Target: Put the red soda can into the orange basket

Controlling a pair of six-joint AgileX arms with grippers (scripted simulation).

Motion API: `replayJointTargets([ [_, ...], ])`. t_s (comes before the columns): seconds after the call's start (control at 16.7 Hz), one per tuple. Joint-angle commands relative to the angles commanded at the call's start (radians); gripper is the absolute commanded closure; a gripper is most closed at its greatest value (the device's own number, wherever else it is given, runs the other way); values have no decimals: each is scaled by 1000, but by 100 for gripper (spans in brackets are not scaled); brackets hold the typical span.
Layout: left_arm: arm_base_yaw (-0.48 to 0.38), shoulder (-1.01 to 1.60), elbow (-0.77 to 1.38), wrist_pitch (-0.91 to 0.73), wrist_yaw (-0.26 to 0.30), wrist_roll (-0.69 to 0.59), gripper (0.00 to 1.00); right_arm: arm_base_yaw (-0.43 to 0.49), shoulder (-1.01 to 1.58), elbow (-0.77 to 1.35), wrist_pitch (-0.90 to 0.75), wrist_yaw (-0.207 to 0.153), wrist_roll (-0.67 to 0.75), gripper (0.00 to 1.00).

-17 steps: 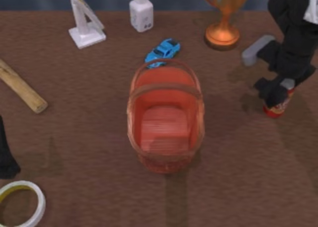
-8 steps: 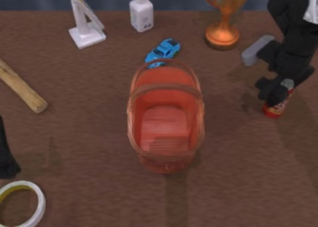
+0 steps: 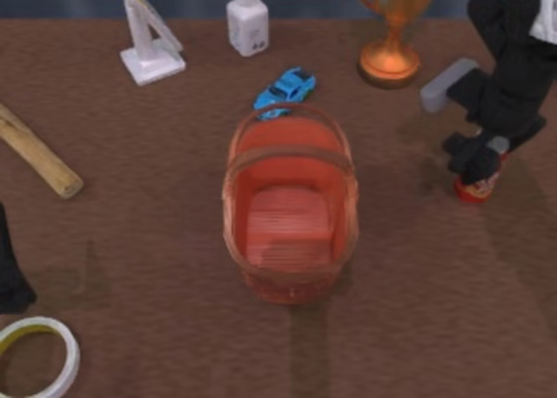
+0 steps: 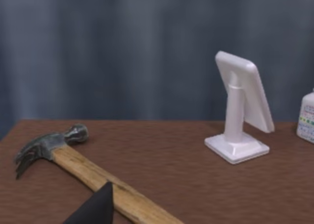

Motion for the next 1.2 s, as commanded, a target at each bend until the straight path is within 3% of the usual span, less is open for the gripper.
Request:
replayJointTargets([
  [0.18,0,0,0,0,0,0,0,14,-4,-25,126,-80,35,100],
  [0.36,0,0,0,0,0,0,0,30,-14,-71,334,-206,98,100],
  [0.54,0,0,0,0,0,0,0,48,-30,-137,599,-363,184,100],
  [0.96,0,0,0,0,0,0,0,94,-96,-326,1296,-770,409,100],
  [1.2,0,0,0,0,0,0,0,116,-152,-416,1630,-963,510,100],
])
